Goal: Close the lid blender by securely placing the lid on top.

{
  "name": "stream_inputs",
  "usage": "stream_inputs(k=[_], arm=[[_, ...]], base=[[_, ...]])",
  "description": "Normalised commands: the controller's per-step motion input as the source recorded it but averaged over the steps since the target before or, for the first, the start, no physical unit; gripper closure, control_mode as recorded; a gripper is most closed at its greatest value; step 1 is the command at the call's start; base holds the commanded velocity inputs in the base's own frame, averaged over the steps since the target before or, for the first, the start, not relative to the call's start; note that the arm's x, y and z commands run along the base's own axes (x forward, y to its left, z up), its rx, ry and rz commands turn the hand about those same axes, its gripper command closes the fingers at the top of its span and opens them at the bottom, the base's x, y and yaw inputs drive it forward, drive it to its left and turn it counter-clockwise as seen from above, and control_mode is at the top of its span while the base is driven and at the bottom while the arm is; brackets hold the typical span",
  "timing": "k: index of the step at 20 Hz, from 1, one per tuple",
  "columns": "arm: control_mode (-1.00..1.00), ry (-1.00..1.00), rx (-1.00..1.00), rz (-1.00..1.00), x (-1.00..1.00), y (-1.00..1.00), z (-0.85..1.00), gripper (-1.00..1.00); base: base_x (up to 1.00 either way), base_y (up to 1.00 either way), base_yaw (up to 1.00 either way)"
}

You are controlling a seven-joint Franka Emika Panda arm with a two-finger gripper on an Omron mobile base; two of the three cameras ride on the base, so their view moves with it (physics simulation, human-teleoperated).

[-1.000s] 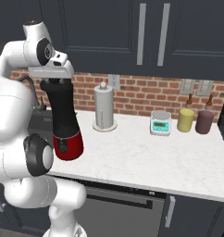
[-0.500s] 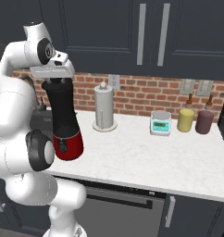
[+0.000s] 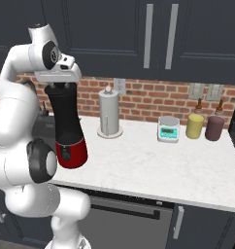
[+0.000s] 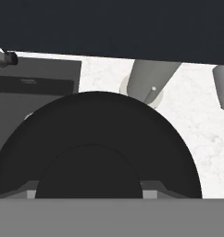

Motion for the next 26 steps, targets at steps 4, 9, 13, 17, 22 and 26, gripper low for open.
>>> stream_inputs(k=[4,9,13,17,22,26], arm=[[-1.00,-0.01,0.00,0.00,0.00,-0.04,-0.21,1.00],[-1.00,-0.02,0.00,0.00,-0.04,-0.11,0.00,1.00],[-1.00,-0.01,0.00,0.00,-0.08,-0.07,0.00,1.00],[-1.00,0.00,0.00,0.00,-0.08,-0.01,-0.01,1.00],[-1.00,0.00,0.00,0.00,0.00,0.00,-0.16,1.00],[-1.00,0.00,0.00,0.00,-0.05,0.00,-0.14,1.00]], base=[[0.00,0.00,0.00],[0.00,0.00,0.00],[0.00,0.00,0.00],[0.00,0.00,0.00],[0.00,0.00,0.00],[0.00,0.00,0.00]])
